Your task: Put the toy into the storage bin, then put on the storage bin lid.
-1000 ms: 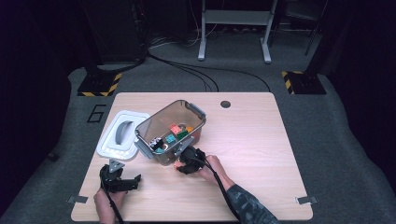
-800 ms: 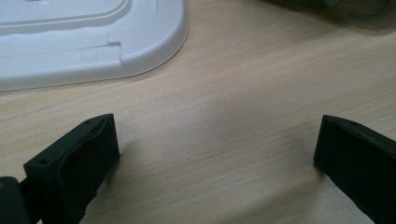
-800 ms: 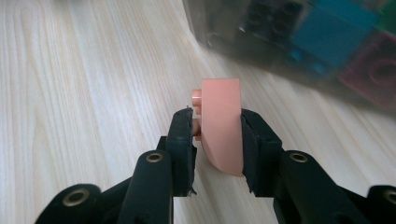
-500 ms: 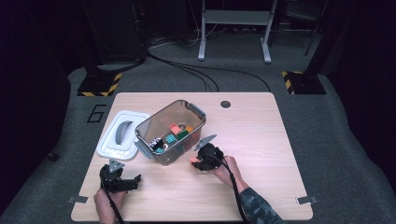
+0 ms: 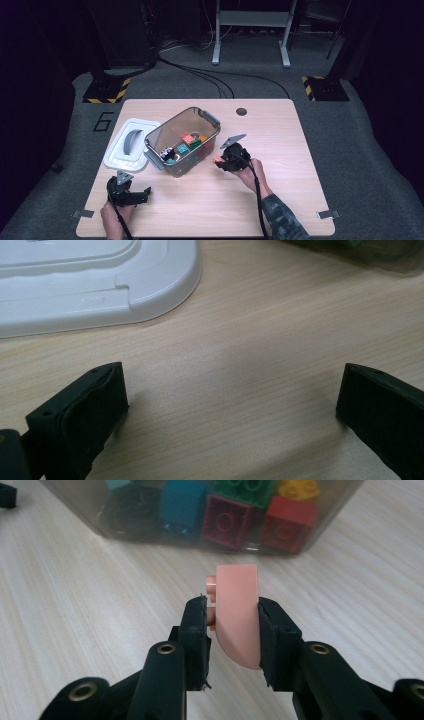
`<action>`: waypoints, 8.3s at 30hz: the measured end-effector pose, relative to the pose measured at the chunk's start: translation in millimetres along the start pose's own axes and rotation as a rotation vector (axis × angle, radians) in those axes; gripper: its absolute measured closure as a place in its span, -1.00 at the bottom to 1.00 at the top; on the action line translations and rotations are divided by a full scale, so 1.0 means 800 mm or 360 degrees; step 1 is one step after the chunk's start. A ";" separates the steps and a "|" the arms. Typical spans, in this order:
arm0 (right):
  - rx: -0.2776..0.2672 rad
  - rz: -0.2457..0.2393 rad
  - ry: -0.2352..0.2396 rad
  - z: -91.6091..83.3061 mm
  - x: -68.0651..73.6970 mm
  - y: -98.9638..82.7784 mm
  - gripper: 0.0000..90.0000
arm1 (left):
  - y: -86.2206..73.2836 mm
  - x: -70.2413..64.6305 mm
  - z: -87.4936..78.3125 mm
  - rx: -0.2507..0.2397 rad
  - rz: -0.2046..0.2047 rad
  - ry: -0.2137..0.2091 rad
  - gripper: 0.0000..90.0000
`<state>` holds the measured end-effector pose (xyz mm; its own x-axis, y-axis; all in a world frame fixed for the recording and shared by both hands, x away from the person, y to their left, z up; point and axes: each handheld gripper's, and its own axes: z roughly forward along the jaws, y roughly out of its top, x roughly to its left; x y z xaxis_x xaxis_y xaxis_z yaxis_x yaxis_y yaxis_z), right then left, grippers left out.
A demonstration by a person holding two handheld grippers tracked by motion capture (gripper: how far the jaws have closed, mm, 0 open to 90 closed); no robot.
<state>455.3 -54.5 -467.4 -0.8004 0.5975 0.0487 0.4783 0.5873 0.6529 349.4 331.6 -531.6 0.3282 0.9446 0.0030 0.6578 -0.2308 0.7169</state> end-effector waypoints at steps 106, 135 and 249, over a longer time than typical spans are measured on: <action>-0.0090 0.0024 -0.0016 -0.026 -0.040 0.141 -0.14 | 0.000 0.000 0.001 -0.0007 -0.0018 0.0000 -1.00; -0.0160 0.0311 -0.0279 -0.034 -0.065 -0.055 -1.00 | 0.002 -0.001 0.003 -0.0010 0.0002 -0.0020 -1.00; -0.0148 0.0378 -0.0467 -0.014 -0.096 -0.125 -0.98 | 0.304 0.125 -0.011 -0.0262 0.0068 -0.0083 0.49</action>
<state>464.9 -165.6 -528.2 -0.5273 0.8497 -0.0030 0.5920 0.3700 0.7160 536.4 372.3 -350.6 0.3909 0.9204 0.0026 0.5242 -0.2250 0.8213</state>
